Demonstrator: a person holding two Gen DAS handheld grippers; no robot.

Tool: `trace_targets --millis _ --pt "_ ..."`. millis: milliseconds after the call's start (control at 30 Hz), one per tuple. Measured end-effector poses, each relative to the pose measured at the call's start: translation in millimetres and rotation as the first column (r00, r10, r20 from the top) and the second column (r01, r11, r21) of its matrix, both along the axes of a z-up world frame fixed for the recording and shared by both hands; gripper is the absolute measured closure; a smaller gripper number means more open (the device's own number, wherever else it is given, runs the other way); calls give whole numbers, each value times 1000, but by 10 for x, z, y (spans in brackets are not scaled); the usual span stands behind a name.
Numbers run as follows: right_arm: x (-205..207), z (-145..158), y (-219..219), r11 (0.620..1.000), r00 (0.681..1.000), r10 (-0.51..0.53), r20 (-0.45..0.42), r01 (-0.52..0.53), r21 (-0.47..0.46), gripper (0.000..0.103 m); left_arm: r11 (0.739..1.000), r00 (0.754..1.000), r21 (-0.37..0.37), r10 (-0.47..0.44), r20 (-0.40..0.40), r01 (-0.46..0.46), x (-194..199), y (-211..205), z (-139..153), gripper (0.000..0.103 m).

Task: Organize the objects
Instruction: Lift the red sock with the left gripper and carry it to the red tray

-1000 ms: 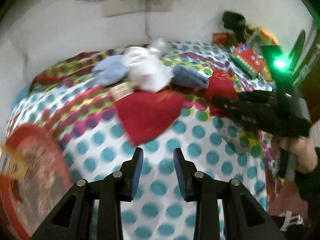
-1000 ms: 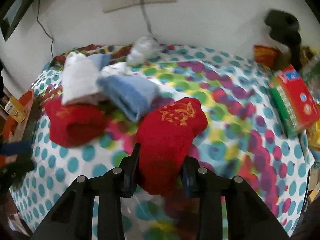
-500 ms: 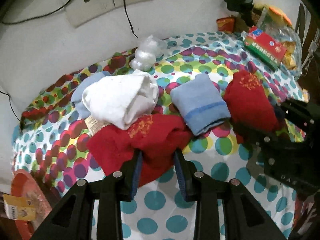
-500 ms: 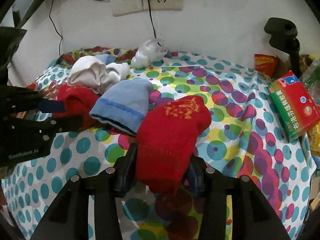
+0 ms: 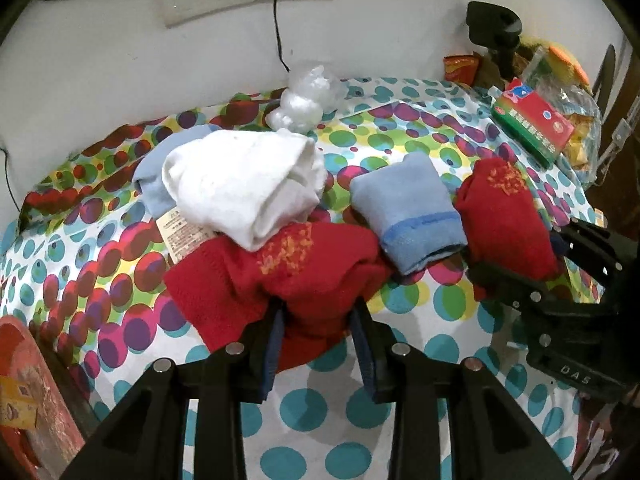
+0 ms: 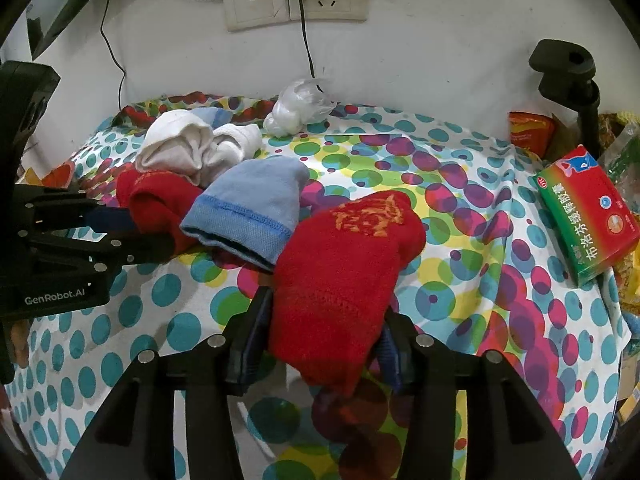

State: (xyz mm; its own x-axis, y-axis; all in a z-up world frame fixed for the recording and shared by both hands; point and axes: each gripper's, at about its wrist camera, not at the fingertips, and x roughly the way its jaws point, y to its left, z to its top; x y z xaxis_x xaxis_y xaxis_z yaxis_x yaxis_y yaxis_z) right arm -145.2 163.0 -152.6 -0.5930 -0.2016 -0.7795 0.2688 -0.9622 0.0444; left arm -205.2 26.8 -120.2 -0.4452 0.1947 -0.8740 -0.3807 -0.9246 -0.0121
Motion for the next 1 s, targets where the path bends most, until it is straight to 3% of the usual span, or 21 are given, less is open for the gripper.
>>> trace_targets --millis 200,367,467,1000 --pt "-4 -3 13 1000 1000 -8 1 8 -10 59 996 995 48 70 77 -74 -96 -58 6 68" --pt "-2 -2 18 1000 1000 -16 -1 16 -2 59 998 998 14 66 24 -66 -14 54 98 86" --pt "0 -4 20 1000 1000 -18 -1 18 1 59 998 999 28 51 11 -51 57 107 214 89" --pt "0 -23 -1 1000 1000 -27 -2 27 5 59 995 996 60 86 -11 -85 568 -73 738 89"
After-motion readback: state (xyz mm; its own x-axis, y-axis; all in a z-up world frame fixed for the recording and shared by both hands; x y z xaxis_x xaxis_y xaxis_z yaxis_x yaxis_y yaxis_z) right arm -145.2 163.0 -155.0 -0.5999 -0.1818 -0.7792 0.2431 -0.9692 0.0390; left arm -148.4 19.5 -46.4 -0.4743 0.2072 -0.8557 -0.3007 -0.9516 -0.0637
